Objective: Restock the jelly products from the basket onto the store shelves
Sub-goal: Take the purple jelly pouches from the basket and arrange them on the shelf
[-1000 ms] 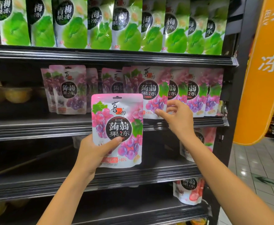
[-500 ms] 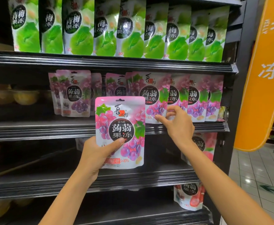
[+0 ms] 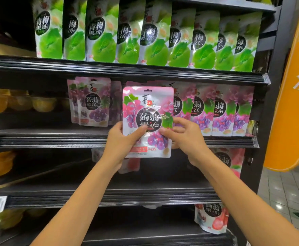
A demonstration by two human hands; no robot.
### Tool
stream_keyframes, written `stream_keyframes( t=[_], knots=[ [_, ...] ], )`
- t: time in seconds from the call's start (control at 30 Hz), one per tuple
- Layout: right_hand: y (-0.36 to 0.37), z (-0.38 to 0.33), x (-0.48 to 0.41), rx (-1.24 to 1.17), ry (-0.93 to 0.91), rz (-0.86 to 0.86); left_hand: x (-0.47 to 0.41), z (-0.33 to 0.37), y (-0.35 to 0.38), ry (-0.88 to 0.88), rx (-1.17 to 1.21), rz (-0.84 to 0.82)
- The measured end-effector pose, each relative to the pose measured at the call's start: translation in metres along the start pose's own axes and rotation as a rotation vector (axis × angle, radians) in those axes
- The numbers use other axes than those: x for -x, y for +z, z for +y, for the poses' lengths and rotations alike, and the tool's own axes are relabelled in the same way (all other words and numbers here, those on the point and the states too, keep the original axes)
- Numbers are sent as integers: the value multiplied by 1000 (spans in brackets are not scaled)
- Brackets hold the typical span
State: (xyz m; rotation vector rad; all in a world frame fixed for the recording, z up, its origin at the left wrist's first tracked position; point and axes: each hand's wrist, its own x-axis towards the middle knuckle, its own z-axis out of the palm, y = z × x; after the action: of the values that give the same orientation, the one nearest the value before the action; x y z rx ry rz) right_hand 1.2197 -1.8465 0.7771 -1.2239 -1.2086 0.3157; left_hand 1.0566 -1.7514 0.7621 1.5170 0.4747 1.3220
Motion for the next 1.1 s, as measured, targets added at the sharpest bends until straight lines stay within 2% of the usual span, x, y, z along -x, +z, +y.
stream_keyframes(
  t=[0.1, 0.17, 0.23, 0.3, 0.43, 0.57, 0.7, 0.87, 1.1],
  knots=[
    [-2, -5, -17, 25, 30, 59, -2, 2, 0, 132, -160, 117],
    [-1, -7, -26, 46, 50, 91, 6, -3, 0, 298, -327, 150],
    [2, -9, -33, 70, 55, 116, 14, -9, 3, 488, -543, 135],
    [4, -10, -40, 47, 36, 138, 17, -16, 6, 572, -689, 64],
    [12, -15, -51, 39, 18, 214, 21, -29, 11, 535, -830, -31],
    [21, -13, -52, 37, -7, 182, 17, -41, 15, 485, -963, -48],
    [14, -4, -46, 122, -36, 153, 16, -50, 14, 497, -1023, -40],
    [6, 4, -41, 430, -145, 266, 14, -53, 14, 528, -1094, -1],
    [8, 12, -41, 466, -169, 307, 10, -50, 17, 512, -1128, 17]
  ],
)
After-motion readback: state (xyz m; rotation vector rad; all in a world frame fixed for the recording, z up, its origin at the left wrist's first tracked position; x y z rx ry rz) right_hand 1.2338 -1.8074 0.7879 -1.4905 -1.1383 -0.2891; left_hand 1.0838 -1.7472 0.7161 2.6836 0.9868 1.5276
